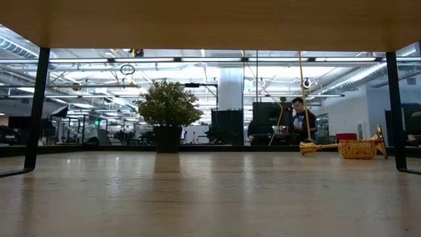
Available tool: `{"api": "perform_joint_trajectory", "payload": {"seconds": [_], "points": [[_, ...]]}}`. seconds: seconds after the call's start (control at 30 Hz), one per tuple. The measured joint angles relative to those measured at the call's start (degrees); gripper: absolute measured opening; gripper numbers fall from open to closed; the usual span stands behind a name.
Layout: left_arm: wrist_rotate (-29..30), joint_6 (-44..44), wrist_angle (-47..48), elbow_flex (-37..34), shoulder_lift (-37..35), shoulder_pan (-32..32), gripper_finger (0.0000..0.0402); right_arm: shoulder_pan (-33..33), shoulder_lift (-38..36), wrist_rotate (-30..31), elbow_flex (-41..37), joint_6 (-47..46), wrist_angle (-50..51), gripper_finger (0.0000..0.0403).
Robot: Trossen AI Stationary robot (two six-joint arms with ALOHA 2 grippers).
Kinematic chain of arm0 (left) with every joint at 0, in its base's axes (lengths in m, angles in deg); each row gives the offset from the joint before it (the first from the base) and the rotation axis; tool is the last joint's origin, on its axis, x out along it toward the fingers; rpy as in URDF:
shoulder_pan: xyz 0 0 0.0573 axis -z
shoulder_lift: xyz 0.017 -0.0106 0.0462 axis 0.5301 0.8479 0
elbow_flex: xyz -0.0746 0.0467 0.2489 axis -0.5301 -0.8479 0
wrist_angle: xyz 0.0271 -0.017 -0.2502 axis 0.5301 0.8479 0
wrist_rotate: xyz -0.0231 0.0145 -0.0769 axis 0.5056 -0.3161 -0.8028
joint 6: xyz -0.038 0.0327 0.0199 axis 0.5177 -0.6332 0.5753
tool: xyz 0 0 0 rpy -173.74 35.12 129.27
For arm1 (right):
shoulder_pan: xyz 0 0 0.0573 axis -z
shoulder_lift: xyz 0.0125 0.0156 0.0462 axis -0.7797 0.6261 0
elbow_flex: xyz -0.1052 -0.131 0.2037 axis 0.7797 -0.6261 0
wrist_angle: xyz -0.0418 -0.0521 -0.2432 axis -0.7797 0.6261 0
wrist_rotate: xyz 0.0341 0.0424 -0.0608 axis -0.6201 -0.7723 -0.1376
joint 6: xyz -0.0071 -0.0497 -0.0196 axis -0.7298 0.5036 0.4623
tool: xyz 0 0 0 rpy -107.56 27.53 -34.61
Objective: Pick & Place candle stick holders
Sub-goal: Put the blue patterned scented candle on the shelf
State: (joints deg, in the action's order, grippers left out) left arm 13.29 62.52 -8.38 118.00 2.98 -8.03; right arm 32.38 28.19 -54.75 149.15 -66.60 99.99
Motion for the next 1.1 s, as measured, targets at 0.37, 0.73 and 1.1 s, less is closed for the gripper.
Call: {"api": "perform_joint_trajectory", "payload": {"seconds": [0.37, 0.73, 1.1], "points": [[6.02, -1.12, -9.40, -0.02, 6.05, 4.59, 0.0003, -5.33, 0.00, 0.02, -0.02, -0.39, 3.15, 0.0001], [6.15, 1.82, -12.79, -0.02, 9.03, 4.64, 0.0003, -8.25, -0.03, 0.38, -0.35, 0.34, -0.13, 0.0001], [7.65, 1.75, -13.62, -0.02, 9.03, 4.59, 0.0003, -8.21, -0.02, -1.50, -7.28, 0.38, -5.08, 0.0000]]}}
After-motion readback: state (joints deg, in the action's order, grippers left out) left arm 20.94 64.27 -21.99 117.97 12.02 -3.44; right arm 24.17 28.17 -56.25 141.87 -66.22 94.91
